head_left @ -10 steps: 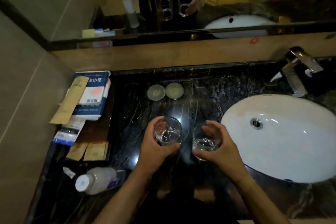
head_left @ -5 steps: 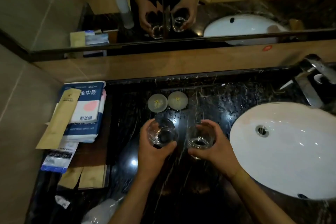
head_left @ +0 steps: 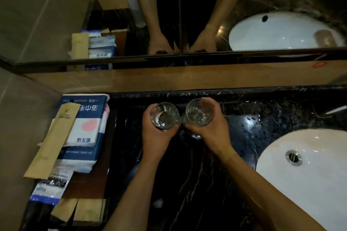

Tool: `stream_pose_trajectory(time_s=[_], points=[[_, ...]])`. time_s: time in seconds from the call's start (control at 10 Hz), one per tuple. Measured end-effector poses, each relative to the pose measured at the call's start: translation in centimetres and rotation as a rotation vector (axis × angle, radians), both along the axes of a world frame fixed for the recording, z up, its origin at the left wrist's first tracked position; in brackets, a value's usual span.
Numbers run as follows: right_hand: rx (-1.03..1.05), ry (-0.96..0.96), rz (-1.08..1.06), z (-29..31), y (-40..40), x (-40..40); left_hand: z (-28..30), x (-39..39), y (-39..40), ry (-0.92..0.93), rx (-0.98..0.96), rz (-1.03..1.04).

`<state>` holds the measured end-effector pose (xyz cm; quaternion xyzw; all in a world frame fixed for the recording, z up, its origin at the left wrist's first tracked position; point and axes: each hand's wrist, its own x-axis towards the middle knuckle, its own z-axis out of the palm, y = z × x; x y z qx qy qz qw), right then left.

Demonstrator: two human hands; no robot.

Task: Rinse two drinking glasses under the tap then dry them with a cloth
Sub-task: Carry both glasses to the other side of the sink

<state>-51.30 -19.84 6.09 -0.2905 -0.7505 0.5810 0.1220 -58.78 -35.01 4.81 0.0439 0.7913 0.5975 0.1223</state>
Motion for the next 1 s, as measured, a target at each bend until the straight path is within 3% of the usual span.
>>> stream_pose_trajectory(time_s=[0.6, 0.8, 1.0], points=[[-0.046, -0.130, 0.017, -3.6, 0.1, -2.2, -3.8, -2.2, 0.0, -0.048, -0.043, -0.106], [-0.034, -0.157, 0.036, -3.1, 0.0, -2.1, -3.2, -2.4, 0.0, -0.060, -0.037, -0.149], [0.045, -0.186, 0.059, -1.4, -0.1, -1.1, -2.0, -2.0, -1.3, -0.130, -0.150, -0.108]])
